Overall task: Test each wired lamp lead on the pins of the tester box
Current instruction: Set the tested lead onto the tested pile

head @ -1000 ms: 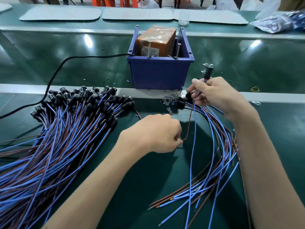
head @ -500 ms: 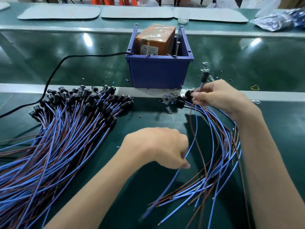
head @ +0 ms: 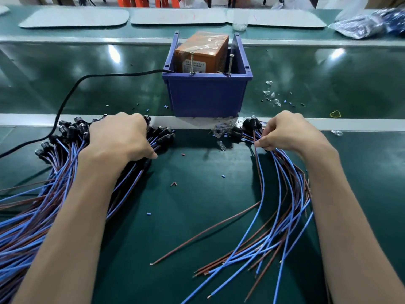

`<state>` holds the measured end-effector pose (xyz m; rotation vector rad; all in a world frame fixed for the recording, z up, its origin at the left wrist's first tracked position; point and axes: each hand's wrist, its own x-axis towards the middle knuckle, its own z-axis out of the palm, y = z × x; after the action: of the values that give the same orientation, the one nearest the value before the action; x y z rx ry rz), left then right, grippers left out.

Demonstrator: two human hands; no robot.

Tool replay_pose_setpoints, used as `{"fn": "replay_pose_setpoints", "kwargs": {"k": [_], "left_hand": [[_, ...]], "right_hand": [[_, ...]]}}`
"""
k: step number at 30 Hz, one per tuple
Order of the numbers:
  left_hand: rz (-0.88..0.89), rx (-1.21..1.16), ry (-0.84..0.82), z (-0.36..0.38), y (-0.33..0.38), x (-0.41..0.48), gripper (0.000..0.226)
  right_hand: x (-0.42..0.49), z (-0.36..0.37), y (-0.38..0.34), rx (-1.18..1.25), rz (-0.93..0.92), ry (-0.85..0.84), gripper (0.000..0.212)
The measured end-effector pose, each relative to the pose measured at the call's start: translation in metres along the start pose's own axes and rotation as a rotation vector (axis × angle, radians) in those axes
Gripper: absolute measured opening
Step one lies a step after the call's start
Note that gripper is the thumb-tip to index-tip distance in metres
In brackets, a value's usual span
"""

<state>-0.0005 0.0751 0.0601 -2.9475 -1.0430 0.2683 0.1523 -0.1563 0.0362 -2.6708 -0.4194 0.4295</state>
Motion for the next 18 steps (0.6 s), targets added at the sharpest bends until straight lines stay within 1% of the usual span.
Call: {"fn": "replay_pose_setpoints", "kwargs": {"k": [3,7,9,11,12,14,16,18], "left_hand": [[-0.011,0.013,-0.011,0.004,0.001,0.001,0.042],[0.019,0.049,-0.007,0.01,0.005,0.002,0.046],[0.063,0.035,0.01,0.01,0.008,0.001,0.041],[0.102,-0.009,0.053,0.006,0.013,-0.002,0.031],[0.126,-0.058,0.084,0.003,0.015,-0.004,0.025],[0.196,-0.239,0.16,-0.005,0.02,-0.009,0.016],[0.302,-0.495,0.252,-0.012,0.025,-0.014,0.019],[0.438,-0.739,0.296,-0.018,0.035,-0.023,0.02]], "right_hand": [[-0.002,-0.001,-0.001,0.017,-0.02,0.026,0.026],[-0.005,-0.002,-0.006,0.075,-0.092,0.054,0.033],[-0.006,-0.001,-0.01,0.126,-0.154,0.04,0.033],[-0.009,0.0,-0.017,0.224,-0.228,-0.007,0.03],[-0.011,0.001,-0.02,0.29,-0.27,-0.051,0.027],[-0.016,0.003,-0.029,0.41,-0.358,-0.15,0.02],[-0.023,0.006,-0.038,0.483,-0.442,-0.243,0.014],[-0.029,0.01,-0.047,0.544,-0.516,-0.34,0.009]]}}
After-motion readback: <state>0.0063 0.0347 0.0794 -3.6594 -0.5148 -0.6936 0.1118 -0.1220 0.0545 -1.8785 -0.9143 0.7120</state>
